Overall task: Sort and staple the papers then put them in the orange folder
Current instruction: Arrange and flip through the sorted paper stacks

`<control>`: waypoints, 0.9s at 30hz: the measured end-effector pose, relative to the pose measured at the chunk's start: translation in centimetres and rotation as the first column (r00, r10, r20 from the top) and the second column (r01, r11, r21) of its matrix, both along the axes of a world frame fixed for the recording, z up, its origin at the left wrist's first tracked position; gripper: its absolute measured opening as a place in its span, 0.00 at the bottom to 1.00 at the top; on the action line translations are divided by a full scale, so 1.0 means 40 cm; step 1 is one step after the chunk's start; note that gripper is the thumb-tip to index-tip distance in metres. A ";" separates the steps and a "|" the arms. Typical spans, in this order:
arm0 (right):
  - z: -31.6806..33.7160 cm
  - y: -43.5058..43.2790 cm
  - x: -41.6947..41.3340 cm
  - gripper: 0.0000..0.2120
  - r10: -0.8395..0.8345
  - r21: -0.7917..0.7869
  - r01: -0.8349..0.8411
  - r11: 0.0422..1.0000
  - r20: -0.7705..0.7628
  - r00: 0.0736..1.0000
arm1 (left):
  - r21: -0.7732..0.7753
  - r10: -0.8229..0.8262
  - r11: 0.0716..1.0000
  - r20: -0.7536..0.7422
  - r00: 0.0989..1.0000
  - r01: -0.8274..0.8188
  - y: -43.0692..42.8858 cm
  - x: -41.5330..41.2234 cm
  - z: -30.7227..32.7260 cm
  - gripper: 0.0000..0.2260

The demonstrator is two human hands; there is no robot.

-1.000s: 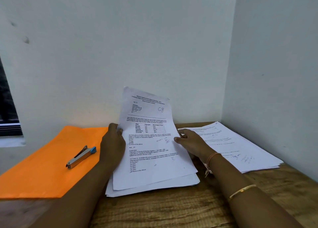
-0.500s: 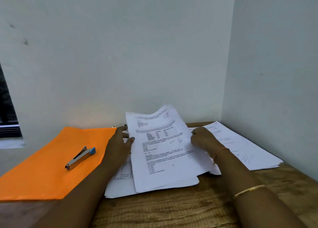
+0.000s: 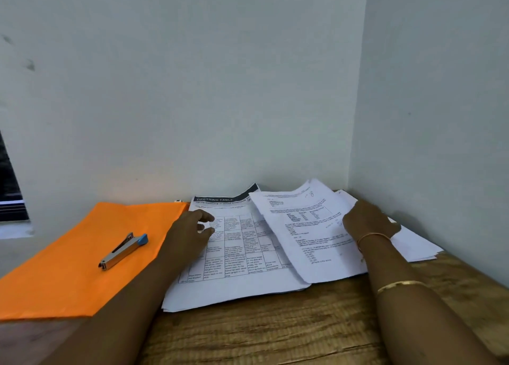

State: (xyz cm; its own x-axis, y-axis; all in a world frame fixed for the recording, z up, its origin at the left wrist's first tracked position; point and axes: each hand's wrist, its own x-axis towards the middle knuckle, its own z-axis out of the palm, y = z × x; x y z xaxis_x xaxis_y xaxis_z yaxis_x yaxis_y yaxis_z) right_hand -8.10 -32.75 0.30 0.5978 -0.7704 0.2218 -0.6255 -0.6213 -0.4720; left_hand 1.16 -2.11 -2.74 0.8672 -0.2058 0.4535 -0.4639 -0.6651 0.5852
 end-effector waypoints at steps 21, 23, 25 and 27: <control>-0.037 0.145 0.065 0.37 0.496 0.075 -0.505 0.860 -0.363 0.789 | 0.142 0.014 0.990 0.014 1.000 -0.016 0.015 0.037 -0.023 0.11; -0.032 0.132 0.062 0.34 0.434 0.049 -0.448 0.893 -0.363 0.824 | 0.147 0.012 0.989 0.013 1.000 -0.014 0.014 0.036 -0.022 0.11; -0.038 0.110 0.067 0.33 0.395 0.036 -0.413 0.910 -0.377 0.838 | 0.149 0.005 0.989 0.011 1.000 -0.007 0.015 0.035 -0.021 0.11; -0.047 0.087 0.072 0.45 0.411 0.082 -0.413 0.907 -0.378 0.829 | 0.149 0.002 0.989 0.007 1.000 -0.003 0.015 0.033 -0.020 0.11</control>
State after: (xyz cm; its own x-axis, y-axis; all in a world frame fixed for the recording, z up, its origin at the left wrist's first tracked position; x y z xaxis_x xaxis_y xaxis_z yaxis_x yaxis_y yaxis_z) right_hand -5.21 -29.29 -1.59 0.8972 -0.4334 -0.0847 -0.4402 -0.8626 -0.2494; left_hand 2.48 -1.51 -3.53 0.8648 -0.2692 0.4238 -0.4657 -0.7456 0.4767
